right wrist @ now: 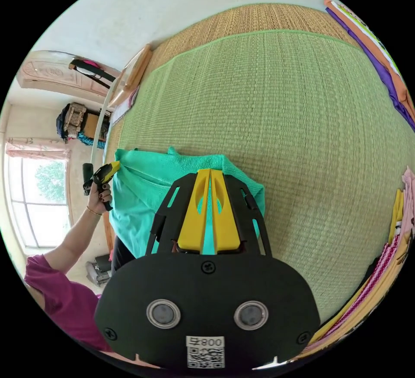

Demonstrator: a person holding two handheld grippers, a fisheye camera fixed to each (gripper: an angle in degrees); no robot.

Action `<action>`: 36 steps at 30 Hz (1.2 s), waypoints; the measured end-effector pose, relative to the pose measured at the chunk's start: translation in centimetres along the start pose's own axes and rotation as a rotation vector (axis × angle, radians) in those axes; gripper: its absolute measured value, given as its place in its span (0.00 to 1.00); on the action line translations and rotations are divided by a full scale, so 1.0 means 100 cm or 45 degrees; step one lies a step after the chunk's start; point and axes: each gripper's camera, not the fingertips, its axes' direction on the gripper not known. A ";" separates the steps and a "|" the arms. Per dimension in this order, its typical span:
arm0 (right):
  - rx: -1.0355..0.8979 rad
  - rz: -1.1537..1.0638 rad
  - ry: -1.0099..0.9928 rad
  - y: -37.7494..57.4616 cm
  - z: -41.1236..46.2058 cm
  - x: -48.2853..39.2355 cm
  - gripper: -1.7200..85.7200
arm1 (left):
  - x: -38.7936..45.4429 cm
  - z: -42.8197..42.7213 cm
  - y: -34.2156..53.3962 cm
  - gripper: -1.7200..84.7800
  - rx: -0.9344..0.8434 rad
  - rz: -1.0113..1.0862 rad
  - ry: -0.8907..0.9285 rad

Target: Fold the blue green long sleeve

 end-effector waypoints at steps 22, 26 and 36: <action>0.143 0.039 -0.115 0.106 -0.024 0.002 0.05 | -0.011 0.032 0.030 0.04 -0.030 -0.040 -0.147; 0.183 0.047 -0.068 0.099 -0.026 -0.003 0.08 | -0.015 0.036 0.030 0.03 -0.036 -0.051 -0.126; 0.232 0.113 -0.090 0.088 -0.027 0.007 0.05 | -0.014 0.043 0.029 0.03 -0.049 -0.026 -0.106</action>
